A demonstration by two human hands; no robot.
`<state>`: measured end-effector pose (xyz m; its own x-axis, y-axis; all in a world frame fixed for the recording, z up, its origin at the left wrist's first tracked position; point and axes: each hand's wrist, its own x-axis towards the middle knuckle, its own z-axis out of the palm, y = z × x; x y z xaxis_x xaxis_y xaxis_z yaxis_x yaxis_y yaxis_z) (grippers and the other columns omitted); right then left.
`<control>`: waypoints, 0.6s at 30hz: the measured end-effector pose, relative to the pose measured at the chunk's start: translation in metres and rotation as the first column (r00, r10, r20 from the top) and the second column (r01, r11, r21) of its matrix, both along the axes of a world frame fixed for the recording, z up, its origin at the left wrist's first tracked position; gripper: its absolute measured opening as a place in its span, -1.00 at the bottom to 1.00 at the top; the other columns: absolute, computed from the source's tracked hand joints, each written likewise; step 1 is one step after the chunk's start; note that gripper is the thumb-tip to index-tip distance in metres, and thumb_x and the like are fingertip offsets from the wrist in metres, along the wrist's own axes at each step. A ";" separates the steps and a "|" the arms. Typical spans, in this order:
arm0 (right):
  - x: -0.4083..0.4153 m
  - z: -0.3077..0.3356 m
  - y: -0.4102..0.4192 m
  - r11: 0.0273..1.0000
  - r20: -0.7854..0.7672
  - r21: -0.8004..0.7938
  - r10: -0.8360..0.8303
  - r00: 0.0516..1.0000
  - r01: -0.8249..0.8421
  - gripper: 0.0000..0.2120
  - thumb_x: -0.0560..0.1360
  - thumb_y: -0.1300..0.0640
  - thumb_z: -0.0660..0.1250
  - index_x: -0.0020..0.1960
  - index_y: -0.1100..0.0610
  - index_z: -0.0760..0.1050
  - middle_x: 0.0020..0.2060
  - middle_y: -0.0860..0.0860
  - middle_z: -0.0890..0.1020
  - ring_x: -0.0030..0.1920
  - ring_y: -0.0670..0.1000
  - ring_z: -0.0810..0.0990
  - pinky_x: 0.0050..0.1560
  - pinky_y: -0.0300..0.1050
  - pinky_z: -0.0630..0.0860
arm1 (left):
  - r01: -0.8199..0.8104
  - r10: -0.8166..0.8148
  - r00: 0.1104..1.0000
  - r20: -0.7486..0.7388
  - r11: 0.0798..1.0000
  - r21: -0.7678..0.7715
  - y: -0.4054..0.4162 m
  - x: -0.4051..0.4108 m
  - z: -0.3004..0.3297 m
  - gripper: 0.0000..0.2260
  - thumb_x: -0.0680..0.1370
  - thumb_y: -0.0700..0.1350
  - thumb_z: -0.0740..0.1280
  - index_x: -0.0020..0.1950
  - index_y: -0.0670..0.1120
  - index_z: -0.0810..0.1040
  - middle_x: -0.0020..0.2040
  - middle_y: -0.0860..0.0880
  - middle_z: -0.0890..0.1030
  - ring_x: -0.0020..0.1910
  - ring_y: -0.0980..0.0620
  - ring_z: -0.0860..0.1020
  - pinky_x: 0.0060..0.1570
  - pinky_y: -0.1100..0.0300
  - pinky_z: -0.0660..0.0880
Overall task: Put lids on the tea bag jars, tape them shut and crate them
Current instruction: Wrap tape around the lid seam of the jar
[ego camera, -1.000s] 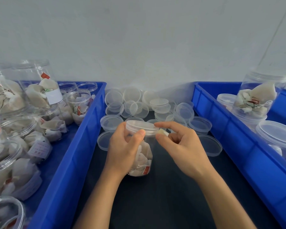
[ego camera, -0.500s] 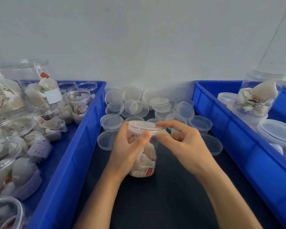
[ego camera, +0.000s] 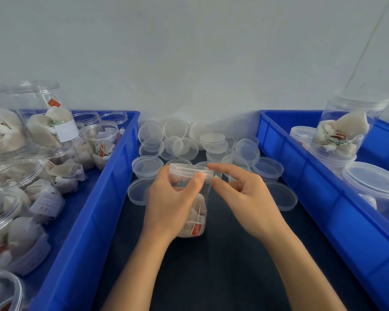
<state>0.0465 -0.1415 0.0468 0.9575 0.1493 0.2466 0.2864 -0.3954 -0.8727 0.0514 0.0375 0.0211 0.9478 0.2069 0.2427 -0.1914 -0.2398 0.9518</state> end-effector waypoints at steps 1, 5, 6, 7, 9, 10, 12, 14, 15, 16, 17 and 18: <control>0.000 0.000 0.000 1.000 0.002 -0.008 -0.007 1.000 0.007 -0.72 0.63 -0.12 0.33 0.27 -0.46 0.53 -0.36 0.10 0.60 -0.34 0.18 0.53 -0.18 0.15 0.61 | -0.013 0.013 1.000 0.001 1.000 -0.002 -0.001 0.001 -0.002 -0.55 0.38 0.35 0.42 0.19 0.20 0.56 0.02 0.31 0.67 0.02 0.40 0.61 -0.18 0.45 0.54; 0.002 -0.002 -0.002 0.999 0.003 -0.039 -0.011 1.000 0.011 -0.70 0.59 -0.22 0.33 0.29 -0.50 0.49 -0.48 -0.02 0.47 -0.43 0.00 0.42 -0.17 0.19 0.58 | -0.019 0.019 1.000 -0.008 1.000 -0.003 0.000 0.004 -0.006 -0.70 0.53 0.17 0.48 0.21 0.16 0.56 0.02 0.30 0.67 0.01 0.40 0.61 -0.16 0.54 0.48; 0.002 -0.001 -0.003 0.999 -0.003 -0.043 -0.012 1.000 0.012 -0.70 0.59 -0.23 0.34 0.29 -0.50 0.50 -0.48 -0.04 0.44 -0.42 -0.02 0.40 -0.17 0.20 0.58 | -0.012 0.012 1.000 -0.013 1.000 -0.003 0.001 0.005 -0.006 -0.69 0.52 0.19 0.48 0.21 0.16 0.56 0.02 0.26 0.68 0.02 0.40 0.61 -0.16 0.54 0.48; 0.003 -0.001 -0.004 0.999 -0.013 -0.041 -0.013 1.000 0.013 -0.71 0.58 -0.23 0.35 0.28 -0.49 0.50 -0.48 -0.02 0.44 -0.41 0.02 0.42 -0.14 0.21 0.60 | -0.003 0.003 1.000 -0.021 1.000 -0.001 0.002 0.005 -0.005 -0.66 0.49 0.24 0.46 0.20 0.18 0.55 0.02 0.23 0.68 0.04 0.40 0.60 -0.16 0.54 0.48; 0.004 0.001 -0.005 1.000 -0.043 -0.018 -0.010 0.999 0.009 -0.71 0.57 -0.22 0.39 0.26 -0.47 0.53 -0.46 0.03 0.45 -0.35 0.16 0.47 -0.04 0.23 0.63 | 0.020 -0.020 0.999 -0.036 1.000 0.011 0.004 0.004 -0.002 -0.57 0.38 0.35 0.40 0.18 0.21 0.54 0.05 0.22 0.66 0.06 0.41 0.58 -0.18 0.51 0.51; 0.004 0.001 -0.007 1.000 -0.057 -0.004 -0.005 0.998 0.005 -0.71 0.56 -0.21 0.42 0.26 -0.45 0.54 -0.45 0.04 0.45 -0.35 0.17 0.46 -0.04 0.23 0.63 | 0.034 -0.033 0.999 -0.042 0.999 0.020 0.005 0.004 -0.001 -0.52 0.34 0.39 0.37 0.18 0.22 0.54 0.06 0.22 0.66 0.07 0.41 0.58 -0.18 0.44 0.54; 0.004 0.002 -0.010 1.000 -0.067 0.013 0.009 0.998 -0.008 -0.71 0.54 -0.20 0.46 0.25 -0.40 0.58 -0.46 -0.01 0.40 -0.40 0.02 0.38 -0.15 0.15 0.54 | 0.066 -0.064 0.997 -0.051 0.997 0.031 0.009 0.005 -0.001 -0.47 0.31 0.42 0.34 0.19 0.22 0.56 0.07 0.22 0.67 0.08 0.37 0.60 -0.10 0.33 0.54; 0.004 0.002 -0.013 1.000 -0.069 0.016 0.020 0.997 -0.019 -0.72 0.53 -0.20 0.47 0.23 -0.38 0.60 -0.47 -0.05 0.38 -0.42 -0.07 0.35 -0.22 0.05 0.42 | 0.092 -0.089 0.994 -0.062 0.995 0.043 0.012 0.006 0.000 -0.46 0.31 0.44 0.33 0.20 0.22 0.57 0.06 0.24 0.67 0.08 0.36 0.60 -0.04 0.29 0.52; 0.004 0.002 -0.013 1.000 -0.071 0.020 0.025 0.997 -0.023 -0.73 0.53 -0.20 0.48 0.22 -0.37 0.61 -0.47 -0.05 0.39 -0.42 -0.08 0.34 -0.24 0.02 0.39 | 0.102 -0.099 0.993 -0.068 0.994 0.048 0.014 0.006 0.000 -0.45 0.31 0.45 0.33 0.20 0.22 0.57 0.05 0.26 0.67 0.08 0.36 0.59 -0.03 0.27 0.52; 0.004 0.002 -0.014 0.999 -0.073 0.025 0.030 0.997 -0.028 -0.74 0.53 -0.19 0.48 0.21 -0.36 0.62 -0.48 -0.05 0.39 -0.42 -0.08 0.34 -0.25 0.01 0.38 | 0.112 -0.108 0.991 -0.073 0.992 0.051 0.015 0.006 0.000 -0.45 0.32 0.45 0.32 0.20 0.22 0.57 0.05 0.28 0.66 0.08 0.37 0.59 -0.02 0.25 0.52; 0.004 0.002 -0.014 0.999 -0.075 0.028 0.033 0.997 -0.031 -0.74 0.53 -0.18 0.48 0.21 -0.36 0.63 -0.48 -0.05 0.39 -0.43 -0.09 0.34 -0.26 0.00 0.37 | 0.119 -0.115 0.990 -0.079 0.991 0.053 0.016 0.006 0.000 -0.46 0.32 0.45 0.32 0.20 0.22 0.57 0.05 0.31 0.65 0.09 0.37 0.59 -0.01 0.23 0.52; 0.004 0.002 -0.013 0.999 -0.078 0.030 0.035 0.996 -0.033 -0.75 0.53 -0.18 0.49 0.20 -0.35 0.63 -0.49 -0.06 0.39 -0.43 -0.09 0.33 -0.26 -0.01 0.37 | 0.124 -0.120 0.989 -0.083 0.991 0.051 0.017 0.006 0.000 -0.46 0.32 0.45 0.32 0.20 0.22 0.57 0.05 0.33 0.65 0.09 0.37 0.59 0.00 0.22 0.52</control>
<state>0.0508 -0.1548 0.0489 0.9686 0.1761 0.1757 0.2296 -0.3611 -0.9038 0.0574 0.0547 0.0213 0.9819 0.0765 0.1735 -0.1468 -0.2729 0.9508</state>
